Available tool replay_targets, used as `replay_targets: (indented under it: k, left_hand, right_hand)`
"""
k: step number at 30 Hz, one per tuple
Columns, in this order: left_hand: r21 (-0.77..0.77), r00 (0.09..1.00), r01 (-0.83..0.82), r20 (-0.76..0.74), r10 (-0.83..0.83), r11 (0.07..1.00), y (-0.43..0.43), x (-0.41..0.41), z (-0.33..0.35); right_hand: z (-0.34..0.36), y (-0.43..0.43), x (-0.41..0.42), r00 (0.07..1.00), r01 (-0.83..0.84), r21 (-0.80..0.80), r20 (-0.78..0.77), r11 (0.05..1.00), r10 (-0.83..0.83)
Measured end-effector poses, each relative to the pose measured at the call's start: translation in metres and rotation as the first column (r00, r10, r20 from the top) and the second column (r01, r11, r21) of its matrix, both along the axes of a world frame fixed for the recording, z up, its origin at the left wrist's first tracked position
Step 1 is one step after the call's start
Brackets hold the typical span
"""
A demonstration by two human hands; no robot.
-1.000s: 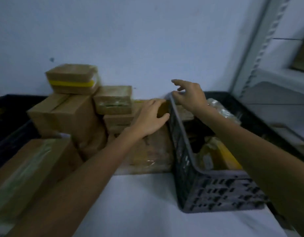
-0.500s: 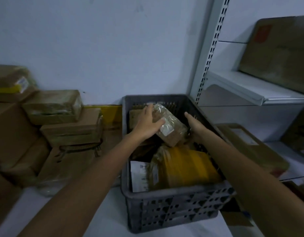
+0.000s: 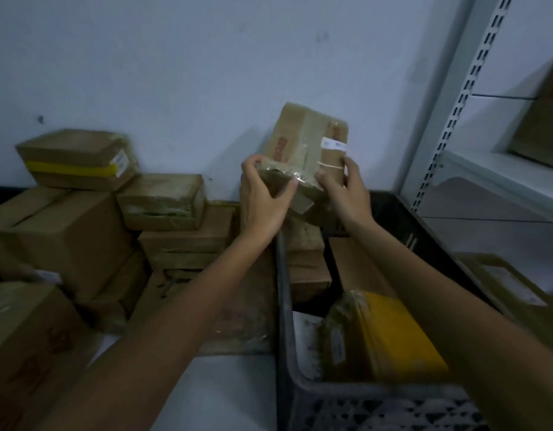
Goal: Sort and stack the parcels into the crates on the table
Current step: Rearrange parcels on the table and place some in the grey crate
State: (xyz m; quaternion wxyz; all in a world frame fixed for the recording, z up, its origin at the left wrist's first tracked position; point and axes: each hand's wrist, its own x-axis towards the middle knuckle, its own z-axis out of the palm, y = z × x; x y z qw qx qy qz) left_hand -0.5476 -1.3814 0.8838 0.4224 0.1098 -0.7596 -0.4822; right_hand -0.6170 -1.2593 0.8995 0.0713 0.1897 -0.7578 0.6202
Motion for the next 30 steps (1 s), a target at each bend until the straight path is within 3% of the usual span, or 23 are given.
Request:
replay_targets:
  k: [9, 17, 25, 30]
  left_hand:
    - [-0.055, 0.980, -0.081, 0.178, 0.090, 0.995, -0.113, 0.054, -0.036]
    - [-0.040, 0.989, -0.090, 0.110, 0.094, 0.995, -0.158, 0.079, -0.032]
    - [-0.058, 0.972, -0.221, 0.075, 0.225, 0.974, -0.217, 0.110, -0.021]
    - [-0.023, 0.943, -0.329, -0.054, 0.328, 0.944, -0.251, 0.133, -0.003]
  right_hand:
    - [-0.022, -0.100, 0.041, 0.993, -0.117, 0.172, 0.012, 0.978, 0.117]
    - [-0.015, -0.155, 0.054, 0.990, -0.121, 0.179, -0.046, 0.976, 0.131]
    - [-0.007, -0.222, 0.078, 0.958, -0.265, 0.131, -0.077, 0.955, 0.276]
    - [0.011, -0.261, 0.098, 0.898, -0.391, 0.133, -0.162, 0.911, 0.409]
